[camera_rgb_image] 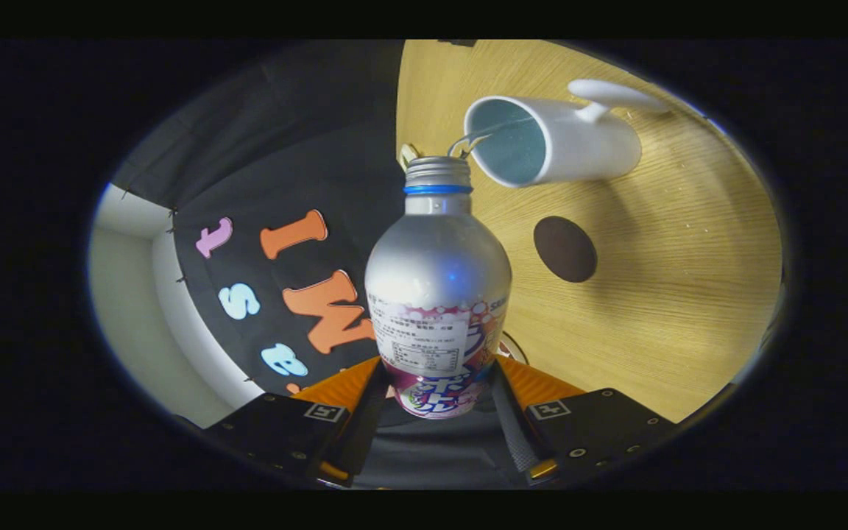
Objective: Take the bottle from table, then pour the juice into the cup, finally place the bottle on the coaster
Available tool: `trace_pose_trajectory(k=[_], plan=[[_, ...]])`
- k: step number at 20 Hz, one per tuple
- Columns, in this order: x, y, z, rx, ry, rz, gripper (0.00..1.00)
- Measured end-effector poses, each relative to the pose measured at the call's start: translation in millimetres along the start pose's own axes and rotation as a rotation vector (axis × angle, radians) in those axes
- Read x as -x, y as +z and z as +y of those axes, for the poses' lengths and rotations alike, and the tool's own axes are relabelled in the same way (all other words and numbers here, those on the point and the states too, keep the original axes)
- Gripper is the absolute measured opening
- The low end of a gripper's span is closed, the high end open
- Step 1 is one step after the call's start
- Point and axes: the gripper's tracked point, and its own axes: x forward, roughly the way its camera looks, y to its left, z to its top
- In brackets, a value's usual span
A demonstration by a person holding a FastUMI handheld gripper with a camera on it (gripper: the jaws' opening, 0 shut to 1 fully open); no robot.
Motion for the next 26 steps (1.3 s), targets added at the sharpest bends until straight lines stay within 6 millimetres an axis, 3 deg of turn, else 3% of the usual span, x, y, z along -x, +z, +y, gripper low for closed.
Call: trace_pose_trajectory(k=[26], plan=[[1.4, 7.1, 19.8, -0.173, -0.032, -0.009, 0.75]])
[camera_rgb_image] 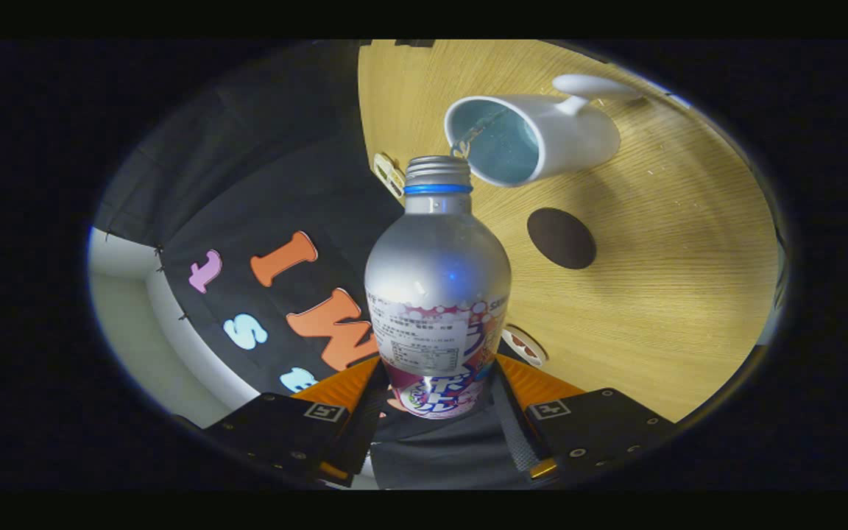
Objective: Take the bottle from table, then pour the juice into the cup, finally place the bottle on the coaster
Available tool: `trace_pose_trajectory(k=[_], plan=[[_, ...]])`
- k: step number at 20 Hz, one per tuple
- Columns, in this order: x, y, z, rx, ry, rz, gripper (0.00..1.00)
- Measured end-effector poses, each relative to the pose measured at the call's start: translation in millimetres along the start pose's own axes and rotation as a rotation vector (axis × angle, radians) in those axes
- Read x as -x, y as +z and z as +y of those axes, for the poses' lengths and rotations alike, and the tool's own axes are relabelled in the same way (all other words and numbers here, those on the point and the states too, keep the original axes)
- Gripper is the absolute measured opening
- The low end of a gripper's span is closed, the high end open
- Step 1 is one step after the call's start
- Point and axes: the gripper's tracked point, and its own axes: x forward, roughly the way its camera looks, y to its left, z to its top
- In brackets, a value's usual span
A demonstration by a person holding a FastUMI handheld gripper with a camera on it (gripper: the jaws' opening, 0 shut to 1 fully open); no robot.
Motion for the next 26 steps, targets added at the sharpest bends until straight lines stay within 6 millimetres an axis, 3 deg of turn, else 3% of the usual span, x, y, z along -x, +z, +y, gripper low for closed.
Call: trace_pose_trajectory(k=[26], plan=[[1.4, 7.0, 0.9, -0.077, -0.038, -0.028, 0.75]])
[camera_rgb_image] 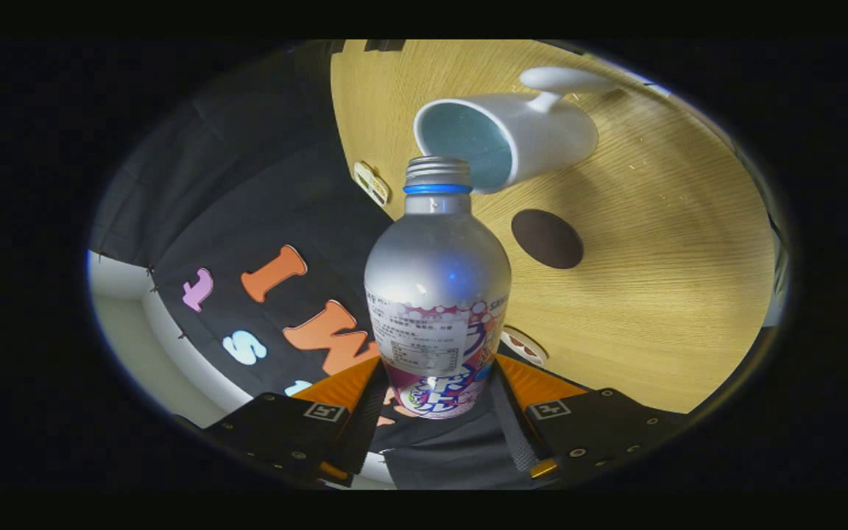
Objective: Take the bottle from table, then pour the juice into the cup, finally place the bottle on the coaster
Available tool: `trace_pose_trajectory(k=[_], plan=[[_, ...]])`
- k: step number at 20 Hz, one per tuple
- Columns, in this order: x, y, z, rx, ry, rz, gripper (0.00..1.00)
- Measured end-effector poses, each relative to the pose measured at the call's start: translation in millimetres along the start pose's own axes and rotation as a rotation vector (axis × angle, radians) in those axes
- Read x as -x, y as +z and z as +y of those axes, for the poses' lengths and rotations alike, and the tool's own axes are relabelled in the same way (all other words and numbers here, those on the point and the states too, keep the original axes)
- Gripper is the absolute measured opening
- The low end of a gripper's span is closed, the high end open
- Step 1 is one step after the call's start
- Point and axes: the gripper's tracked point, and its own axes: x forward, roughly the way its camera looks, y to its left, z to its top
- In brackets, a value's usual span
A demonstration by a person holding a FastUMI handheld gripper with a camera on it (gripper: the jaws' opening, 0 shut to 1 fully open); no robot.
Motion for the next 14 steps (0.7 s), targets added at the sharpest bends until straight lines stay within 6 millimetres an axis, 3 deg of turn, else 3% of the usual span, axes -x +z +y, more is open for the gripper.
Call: trace_pose_trajectory(k=[9, 14], plan=[[-3.7, 3.3, -1.4, 0.081, 0.010, -0.014, 0.75], [-3.5, 5.1, -17.7, 0.199, -0.026, -0.035, 0.75]])
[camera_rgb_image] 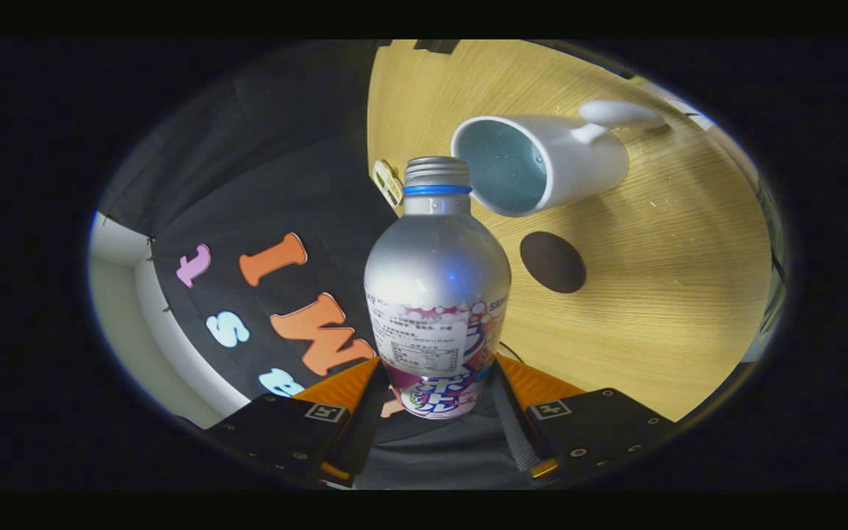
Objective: Take the bottle from table, then pour the juice into the cup, finally place the bottle on the coaster
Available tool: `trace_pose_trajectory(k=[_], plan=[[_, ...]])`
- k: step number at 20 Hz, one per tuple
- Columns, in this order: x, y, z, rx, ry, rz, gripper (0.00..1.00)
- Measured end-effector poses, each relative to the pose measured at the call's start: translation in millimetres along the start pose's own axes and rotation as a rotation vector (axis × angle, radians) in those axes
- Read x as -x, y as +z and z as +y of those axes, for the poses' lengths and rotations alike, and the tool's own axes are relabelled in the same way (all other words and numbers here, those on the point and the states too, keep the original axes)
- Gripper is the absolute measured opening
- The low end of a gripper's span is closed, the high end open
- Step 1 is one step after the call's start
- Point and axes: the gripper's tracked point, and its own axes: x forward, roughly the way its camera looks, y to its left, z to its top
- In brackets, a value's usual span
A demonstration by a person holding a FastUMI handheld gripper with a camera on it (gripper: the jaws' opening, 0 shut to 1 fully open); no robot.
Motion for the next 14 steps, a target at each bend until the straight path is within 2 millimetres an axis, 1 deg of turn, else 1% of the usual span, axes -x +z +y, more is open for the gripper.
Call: trace_pose_trajectory(k=[1, 3, 4, 6, 8, 9, 11, 12, 14], plan=[[1.0, 2.3, -2.6, 0.044, -0.005, -0.016, 0.75], [-0.1, -1.7, -13.3, 0.182, -0.034, -0.039, 0.75], [-1.0, -4.2, -14.6, 0.259, -0.042, -0.046, 0.75], [-3.9, -13.2, -17.1, 0.420, -0.047, -0.035, 0.75], [-3.7, -20.7, -26.1, 0.586, -0.068, -0.014, 0.75], [-4.1, -18.9, -31.1, 0.675, -0.088, -0.025, 0.75], [-4.8, -5.9, -40.5, 0.868, -0.154, -0.065, 0.75], [-3.4, 0.9, -40.7, 0.955, -0.181, -0.089, 0.75], [-2.9, -0.5, -32.9, 1.109, -0.193, -0.101, 0.75]])
